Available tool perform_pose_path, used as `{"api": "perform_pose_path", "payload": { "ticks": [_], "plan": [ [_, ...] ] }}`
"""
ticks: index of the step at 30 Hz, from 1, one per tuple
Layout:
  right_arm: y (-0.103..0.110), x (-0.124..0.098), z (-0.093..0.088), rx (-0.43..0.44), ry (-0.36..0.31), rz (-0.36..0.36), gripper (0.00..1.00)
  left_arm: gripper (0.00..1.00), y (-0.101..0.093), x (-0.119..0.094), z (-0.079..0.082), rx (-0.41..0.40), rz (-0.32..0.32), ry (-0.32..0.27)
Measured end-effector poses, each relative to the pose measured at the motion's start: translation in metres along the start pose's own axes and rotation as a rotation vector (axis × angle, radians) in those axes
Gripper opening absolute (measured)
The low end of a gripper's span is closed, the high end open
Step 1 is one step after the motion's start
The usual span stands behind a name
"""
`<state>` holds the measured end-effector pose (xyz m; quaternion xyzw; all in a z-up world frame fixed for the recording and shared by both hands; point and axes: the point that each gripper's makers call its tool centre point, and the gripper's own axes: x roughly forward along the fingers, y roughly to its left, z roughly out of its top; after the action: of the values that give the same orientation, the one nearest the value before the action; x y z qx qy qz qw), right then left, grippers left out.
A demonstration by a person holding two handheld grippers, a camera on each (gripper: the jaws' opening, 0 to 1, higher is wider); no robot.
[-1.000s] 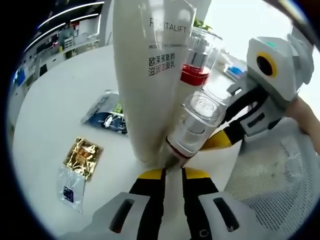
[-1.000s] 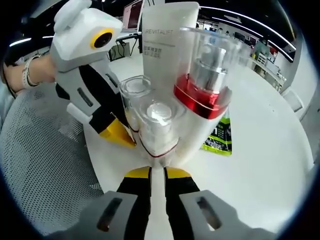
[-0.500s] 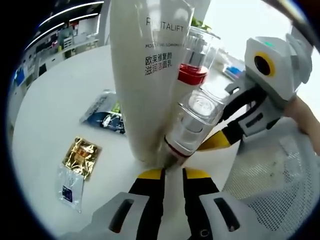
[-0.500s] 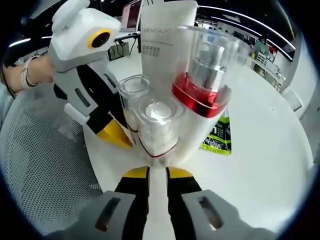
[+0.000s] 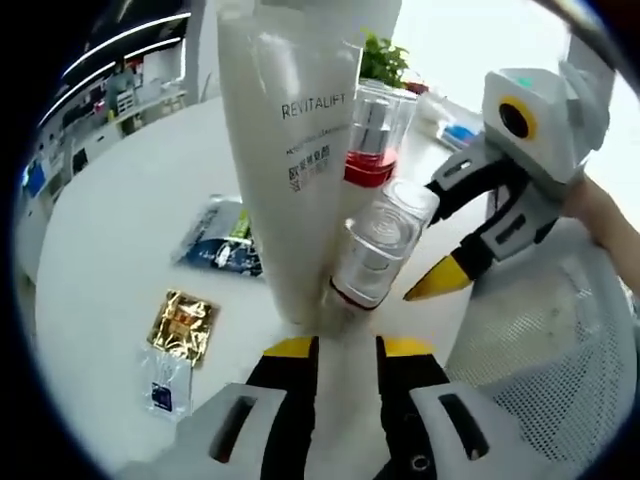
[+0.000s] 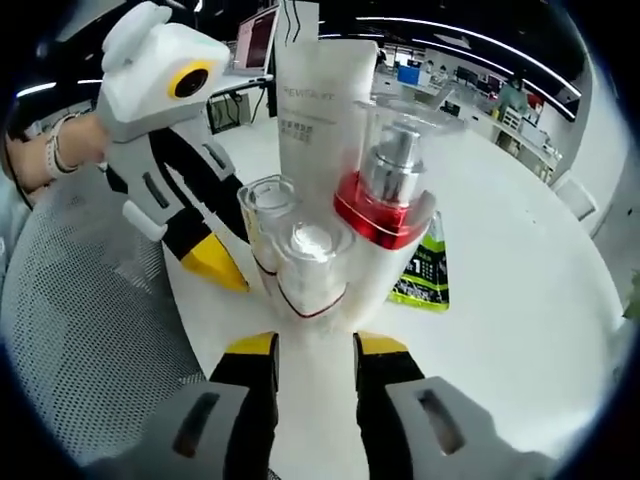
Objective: Arrange the skincare products in the storage area until every visible bottle or jar stands upright without overlapping.
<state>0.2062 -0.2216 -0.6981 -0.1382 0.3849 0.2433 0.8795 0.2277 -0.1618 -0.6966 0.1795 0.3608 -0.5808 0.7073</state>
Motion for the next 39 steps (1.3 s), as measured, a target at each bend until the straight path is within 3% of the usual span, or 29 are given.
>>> {"api": "perform_pose_path", "payload": {
  "ticks": [11,23,39],
  "plan": [
    [-0.001,-0.019,0.015,0.013,-0.041,-0.026,0.47,0.34,0.007,-0.024,0.008,0.064,0.024,-0.016],
    [0.0,-0.038,0.031,0.012,-0.064,-0.037,0.57,0.41,0.012,-0.049,0.016,0.122,0.048,-0.038],
    [0.006,-0.064,0.049,0.009,-0.081,-0.043,0.77,0.6,0.021,-0.098,0.019,0.15,0.069,-0.085]
  ]
}}
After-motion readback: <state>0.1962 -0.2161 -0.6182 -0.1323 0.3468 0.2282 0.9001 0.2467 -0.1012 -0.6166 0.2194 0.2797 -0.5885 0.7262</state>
